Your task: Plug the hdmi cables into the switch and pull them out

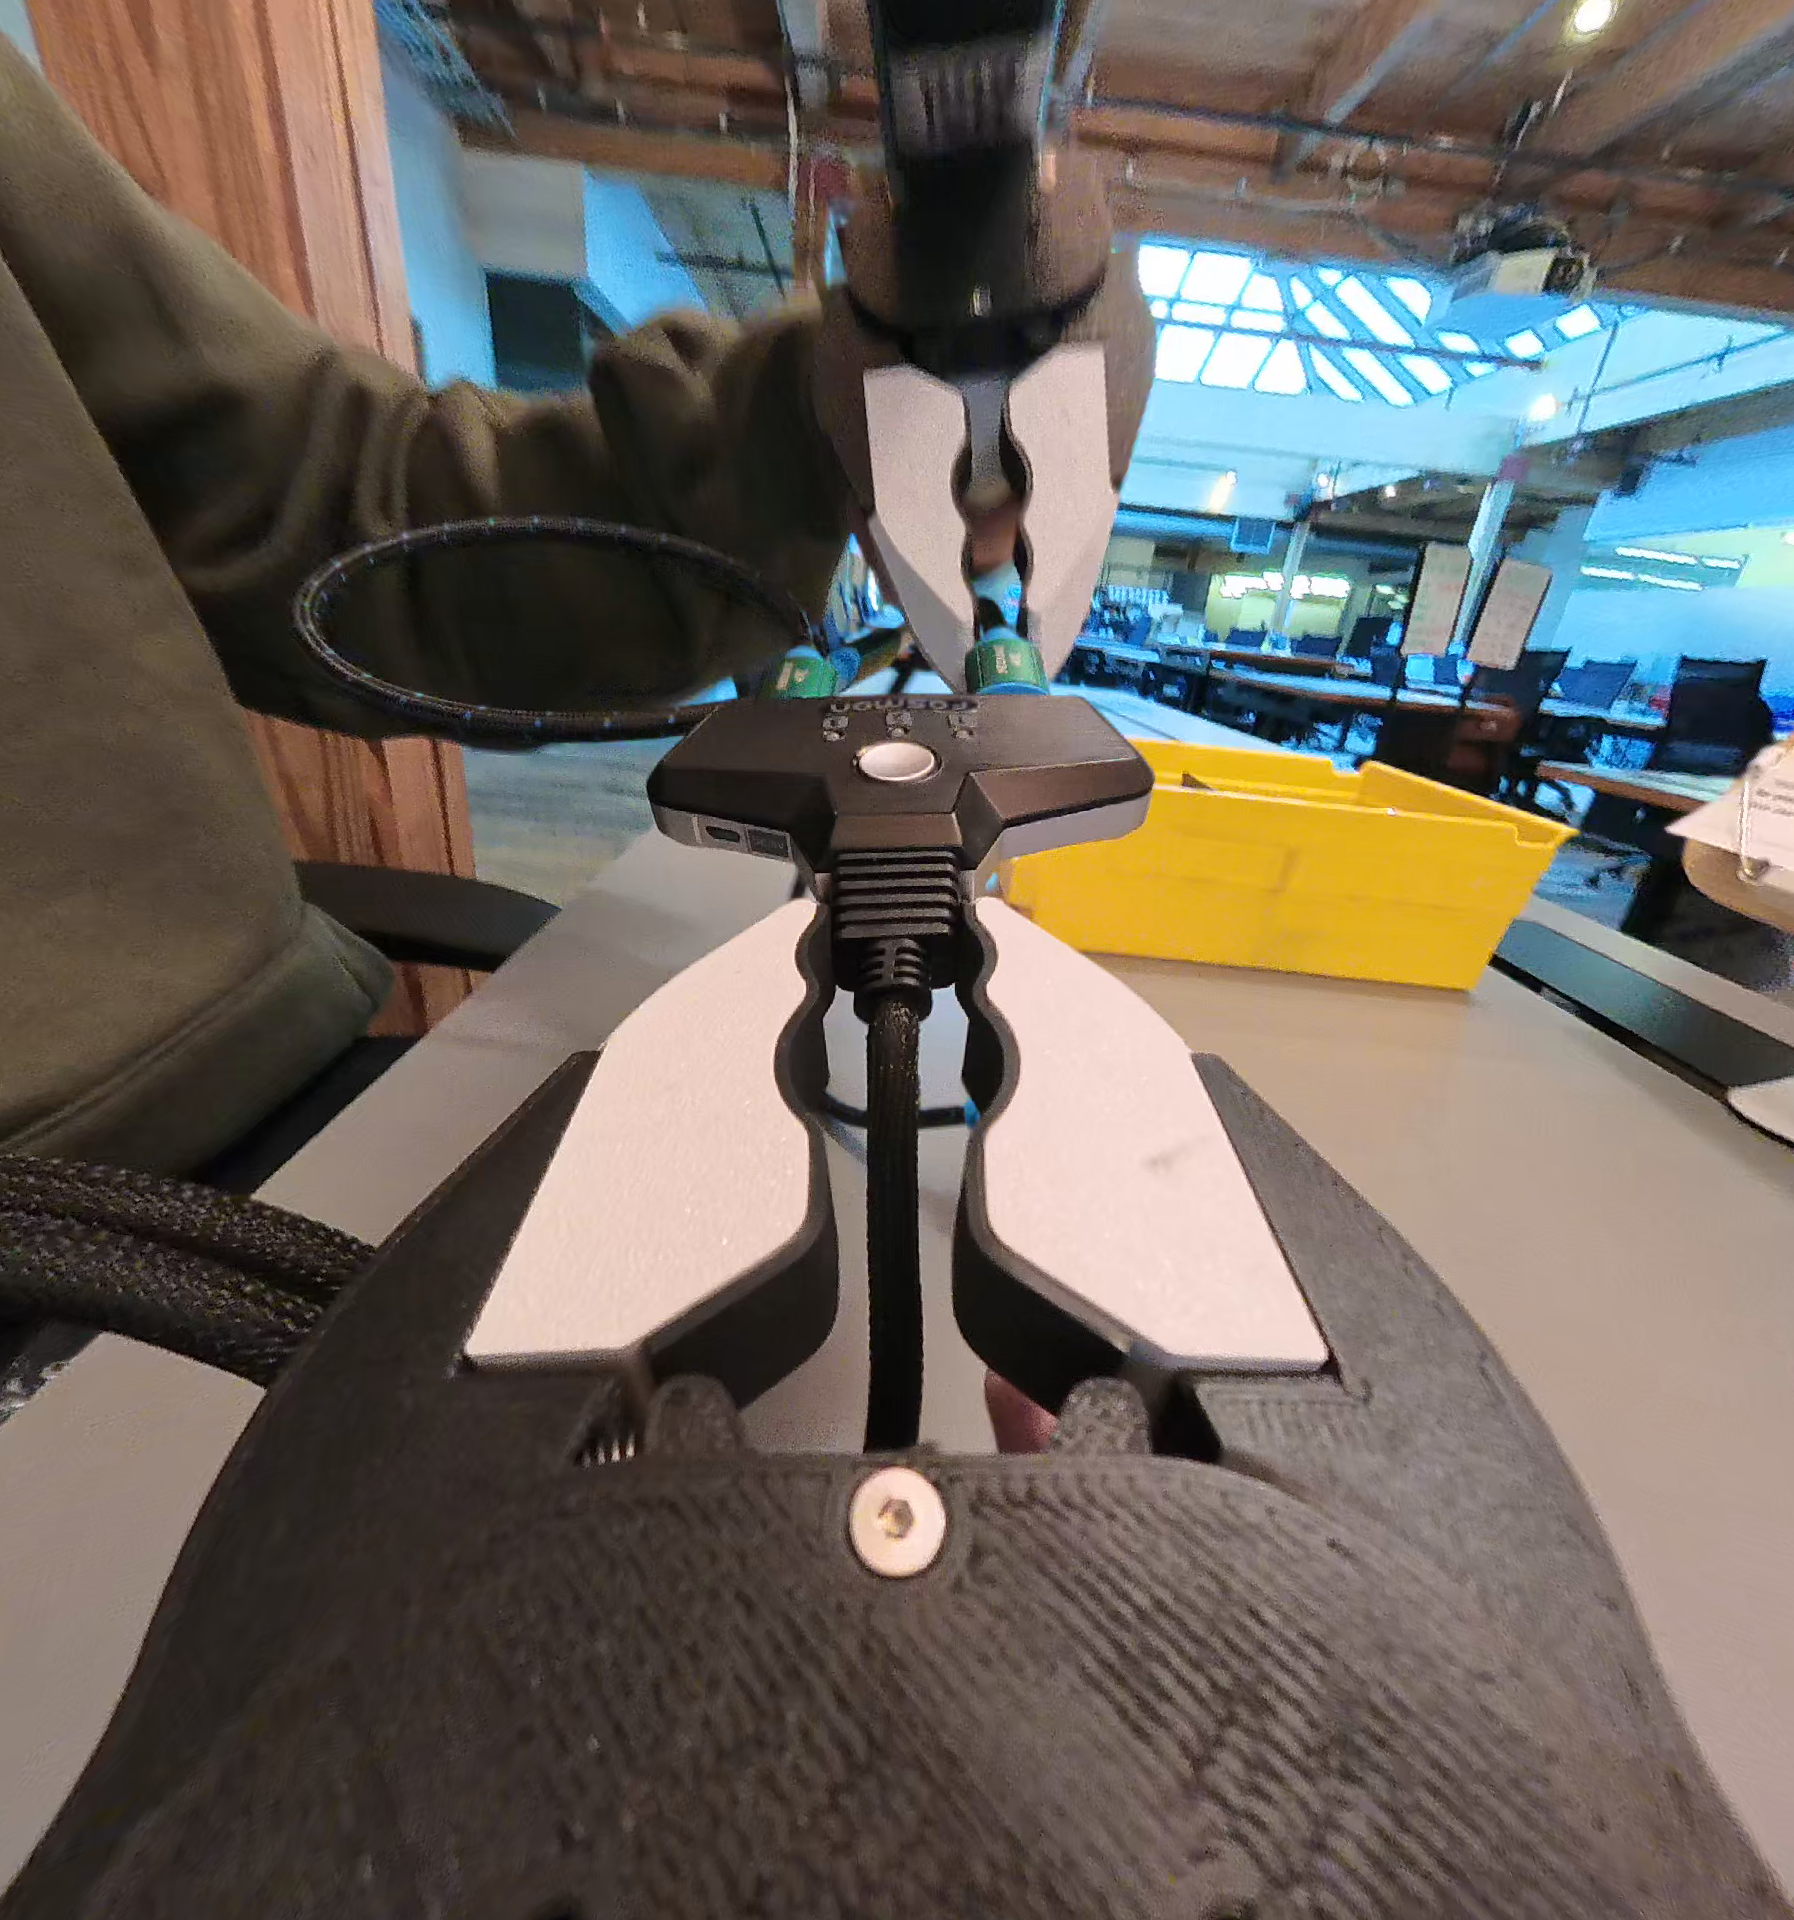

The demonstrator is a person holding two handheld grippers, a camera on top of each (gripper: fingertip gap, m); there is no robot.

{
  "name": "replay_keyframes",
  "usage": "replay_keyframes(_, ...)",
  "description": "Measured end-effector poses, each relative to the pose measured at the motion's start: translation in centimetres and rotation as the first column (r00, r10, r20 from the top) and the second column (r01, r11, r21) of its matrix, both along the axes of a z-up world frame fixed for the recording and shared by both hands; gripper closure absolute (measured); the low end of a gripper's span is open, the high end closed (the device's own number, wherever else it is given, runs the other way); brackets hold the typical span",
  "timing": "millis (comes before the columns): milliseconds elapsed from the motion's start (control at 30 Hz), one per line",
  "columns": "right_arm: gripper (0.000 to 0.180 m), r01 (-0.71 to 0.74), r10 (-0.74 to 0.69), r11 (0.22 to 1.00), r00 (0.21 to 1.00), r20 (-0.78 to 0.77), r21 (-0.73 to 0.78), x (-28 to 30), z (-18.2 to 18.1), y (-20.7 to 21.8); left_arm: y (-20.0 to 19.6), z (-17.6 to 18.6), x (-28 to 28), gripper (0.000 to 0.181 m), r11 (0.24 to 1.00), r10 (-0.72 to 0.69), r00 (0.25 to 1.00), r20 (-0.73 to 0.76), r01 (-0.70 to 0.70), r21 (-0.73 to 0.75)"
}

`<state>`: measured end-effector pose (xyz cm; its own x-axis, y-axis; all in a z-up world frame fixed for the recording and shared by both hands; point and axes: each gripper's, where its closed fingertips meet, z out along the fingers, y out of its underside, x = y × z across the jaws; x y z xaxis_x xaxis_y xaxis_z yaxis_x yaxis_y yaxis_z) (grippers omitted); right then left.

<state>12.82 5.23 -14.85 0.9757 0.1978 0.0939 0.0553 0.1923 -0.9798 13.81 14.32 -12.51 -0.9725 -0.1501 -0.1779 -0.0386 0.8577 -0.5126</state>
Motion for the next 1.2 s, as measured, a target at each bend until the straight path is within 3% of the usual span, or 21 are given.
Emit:
replay_keyframes(100, 0.158, -0.009, 0.009, 1.000, 1.000, 0.000, 0.007, -0.1, 0.1, -0.1, -0.2, -0.1, -0.2, 0.170, 0.994, 0.004, 1.000, -0.013, -0.005, -0.112)
replay_keyframes(300, 0.158, -0.020, 0.020, 1.000, 1.000, -0.002, 0.016, -0.2, 0.1, -0.3, -0.5, 0.0, -0.4, 0.168, 0.984, 0.011, 1.000, -0.018, -0.014, -0.179)
replay_keyframes(533, 0.158, -0.027, 0.027, 1.000, 1.000, 0.001, 0.016, -0.3, 0.1, -0.3, -0.5, -0.1, -0.7, 0.162, 0.985, -0.002, 0.997, -0.078, -0.011, -0.171)
replay_keyframes(767, 0.158, -0.026, 0.026, 0.999, 1.000, -0.004, 0.024, -0.2, 0.2, -0.4, -0.9, -0.2, -0.3, 0.162, 0.990, 0.002, 0.999, -0.032, -0.007, -0.142)
replay_keyframes(1000, 0.158, -0.008, 0.010, 0.999, 0.999, 0.034, -0.054, -0.6, -0.6, 0.6, 0.4, -1.3, -0.6, 0.163, 0.989, 0.027, 0.996, 0.082, -0.038, 0.142)
replay_keyframes(1200, 0.157, -0.007, 0.010, 0.997, 0.999, 0.046, -0.073, -0.8, -0.9, 0.8, -0.1, -0.4, -0.6, 0.163, 0.999, -0.025, 0.999, 0.031, 0.024, 0.030)
